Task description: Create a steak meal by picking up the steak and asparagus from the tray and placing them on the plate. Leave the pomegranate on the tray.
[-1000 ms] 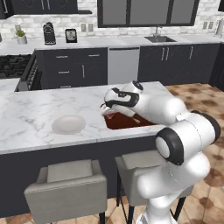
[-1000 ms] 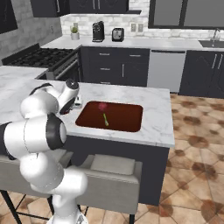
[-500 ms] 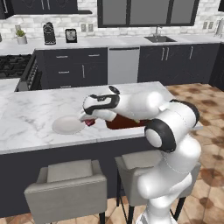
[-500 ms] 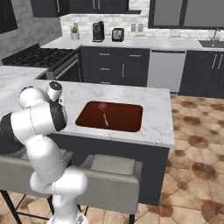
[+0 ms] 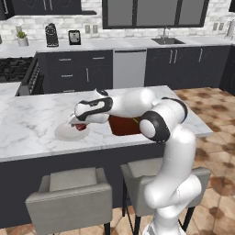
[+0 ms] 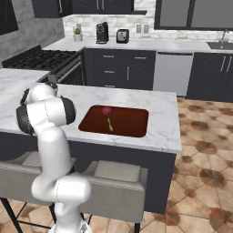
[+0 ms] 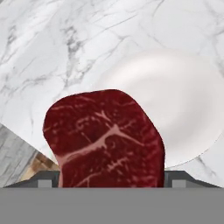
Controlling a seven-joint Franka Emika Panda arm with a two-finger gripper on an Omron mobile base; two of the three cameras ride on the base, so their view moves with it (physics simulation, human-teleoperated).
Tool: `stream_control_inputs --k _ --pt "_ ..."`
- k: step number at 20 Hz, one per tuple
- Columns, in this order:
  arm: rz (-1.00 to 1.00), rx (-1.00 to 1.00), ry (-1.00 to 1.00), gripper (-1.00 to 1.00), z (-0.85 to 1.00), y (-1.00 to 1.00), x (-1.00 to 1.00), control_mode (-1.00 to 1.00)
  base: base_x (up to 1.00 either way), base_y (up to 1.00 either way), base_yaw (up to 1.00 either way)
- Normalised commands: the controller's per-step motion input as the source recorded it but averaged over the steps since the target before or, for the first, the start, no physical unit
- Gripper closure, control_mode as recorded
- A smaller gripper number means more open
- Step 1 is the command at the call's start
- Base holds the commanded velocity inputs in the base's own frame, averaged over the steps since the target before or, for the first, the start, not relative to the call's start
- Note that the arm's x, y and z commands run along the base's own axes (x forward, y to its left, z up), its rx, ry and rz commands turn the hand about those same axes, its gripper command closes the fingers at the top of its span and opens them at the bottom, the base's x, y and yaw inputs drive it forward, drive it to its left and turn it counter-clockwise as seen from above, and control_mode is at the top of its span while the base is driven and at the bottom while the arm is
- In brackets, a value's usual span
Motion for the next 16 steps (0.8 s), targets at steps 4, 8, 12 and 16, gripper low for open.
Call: stream_control_inputs --k 4,8,12,16 --pt "0.00 0.00 0.02 1.00 -0.46 0.29 0.45 -1.00 0.00 0.00 0.00" --pt "0.00 0.00 0.04 1.00 -0.50 0.22 0.44 -1.00 0.00 0.00 0.00" --pt "0.00 0.00 0.01 1.00 -0.35 0.20 0.34 -1.00 0.00 0.00 0.00" --pt "0.00 0.00 0.00 -1.00 -0.17 0.13 0.18 -1.00 0.00 0.00 0.00"
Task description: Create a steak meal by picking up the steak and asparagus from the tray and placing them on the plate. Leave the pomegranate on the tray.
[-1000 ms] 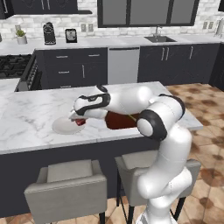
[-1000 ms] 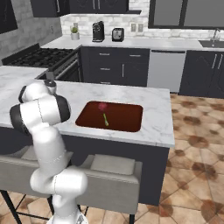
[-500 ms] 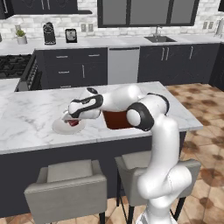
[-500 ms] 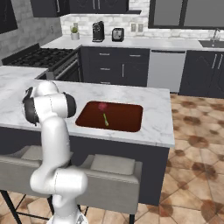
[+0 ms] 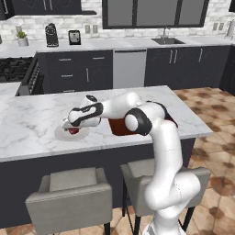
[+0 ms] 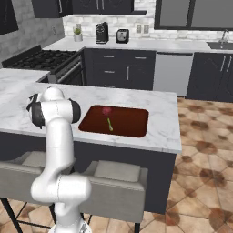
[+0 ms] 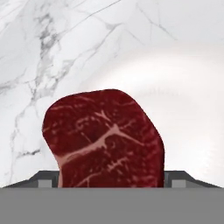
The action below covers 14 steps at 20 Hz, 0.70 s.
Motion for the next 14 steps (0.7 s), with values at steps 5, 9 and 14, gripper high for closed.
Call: stream_control_inputs --k 5,9,14 --pt "0.00 0.00 0.00 -1.00 -0.07 0.06 0.11 -1.00 0.00 0.00 0.00" --pt "0.00 0.00 0.00 -1.00 -0.01 0.00 0.03 -1.00 0.00 0.00 0.00" --pt "0.00 0.00 -0.01 -1.00 0.01 0.00 -0.01 -1.00 0.00 0.00 0.00"
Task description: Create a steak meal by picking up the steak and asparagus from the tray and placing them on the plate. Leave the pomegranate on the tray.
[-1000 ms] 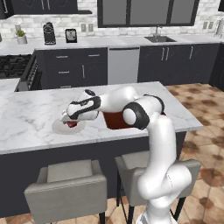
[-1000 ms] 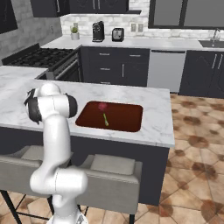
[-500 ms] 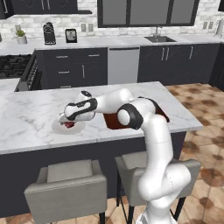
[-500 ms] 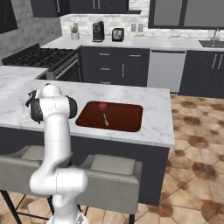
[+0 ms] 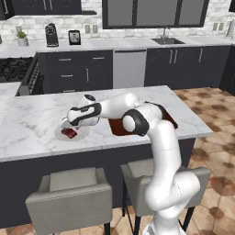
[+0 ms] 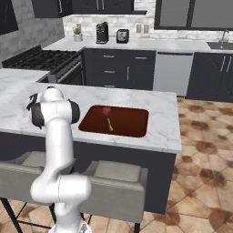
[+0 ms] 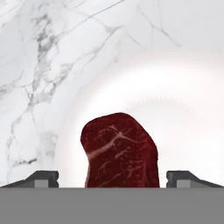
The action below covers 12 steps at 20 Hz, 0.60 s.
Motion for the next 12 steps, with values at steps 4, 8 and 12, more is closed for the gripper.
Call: stream_control_inputs --k 4,8,12 --pt "0.00 0.00 -0.10 -1.00 0.47 -0.30 -0.35 -1.00 0.00 0.00 0.00" --pt "-0.02 0.00 -0.11 -1.00 0.79 -0.64 -0.51 -1.00 0.00 0.00 0.00" --pt "-0.01 -0.06 0.00 -1.00 0.56 -0.88 -0.62 -1.00 0.00 0.00 0.00"
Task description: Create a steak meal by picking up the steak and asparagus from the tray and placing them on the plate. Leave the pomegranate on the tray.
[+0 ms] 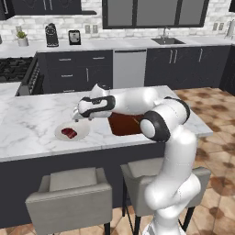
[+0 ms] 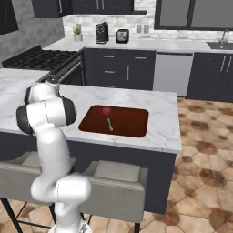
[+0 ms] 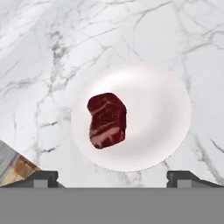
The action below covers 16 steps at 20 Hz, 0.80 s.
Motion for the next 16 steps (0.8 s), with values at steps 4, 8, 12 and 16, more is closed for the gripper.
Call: stream_control_inputs --k 4,8,12,16 --pt "-0.03 -0.13 0.00 -1.00 0.39 -1.00 -0.41 -1.00 0.00 0.00 0.00" --pt "-0.07 -0.13 0.00 -1.00 0.26 -1.00 -0.22 -1.00 0.00 0.00 0.00" --pt "-0.10 -0.13 0.09 -1.00 0.00 -1.00 -0.03 -1.00 0.00 0.00 0.00" --pt "-0.14 -0.10 0.11 -1.00 0.00 -1.00 0.00 -1.00 0.00 0.00 0.00"
